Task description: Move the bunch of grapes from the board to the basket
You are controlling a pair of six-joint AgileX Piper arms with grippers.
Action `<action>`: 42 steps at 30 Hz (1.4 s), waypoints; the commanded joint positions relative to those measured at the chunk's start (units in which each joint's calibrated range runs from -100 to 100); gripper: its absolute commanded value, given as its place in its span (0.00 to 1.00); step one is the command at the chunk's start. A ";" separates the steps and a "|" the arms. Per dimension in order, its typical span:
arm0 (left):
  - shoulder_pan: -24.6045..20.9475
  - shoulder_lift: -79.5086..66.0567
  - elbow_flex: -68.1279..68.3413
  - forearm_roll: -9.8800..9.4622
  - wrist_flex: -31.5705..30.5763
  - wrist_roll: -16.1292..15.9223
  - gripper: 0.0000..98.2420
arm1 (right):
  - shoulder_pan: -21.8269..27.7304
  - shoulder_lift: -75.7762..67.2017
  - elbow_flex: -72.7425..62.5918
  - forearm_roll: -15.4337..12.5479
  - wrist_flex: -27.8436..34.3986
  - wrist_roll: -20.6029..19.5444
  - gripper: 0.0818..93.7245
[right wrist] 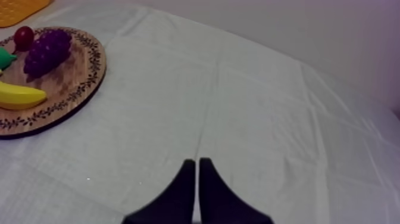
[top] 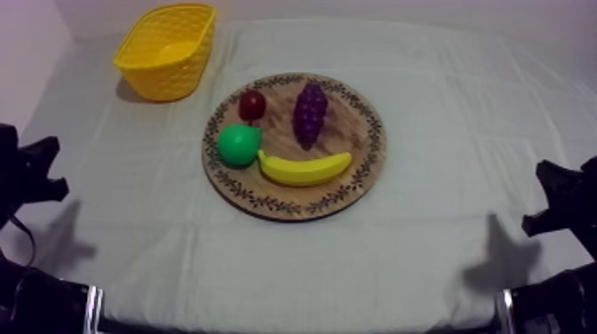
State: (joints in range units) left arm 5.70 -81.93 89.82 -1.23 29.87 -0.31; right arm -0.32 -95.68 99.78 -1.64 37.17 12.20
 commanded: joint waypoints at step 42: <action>14.30 51.22 -63.94 0.17 23.09 -6.31 0.00 | 0.01 0.00 -0.01 0.00 0.00 -0.02 0.00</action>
State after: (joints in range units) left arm 19.20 -32.07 28.51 -1.11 51.59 -6.53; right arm -0.32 -95.68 99.78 -1.64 37.19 12.20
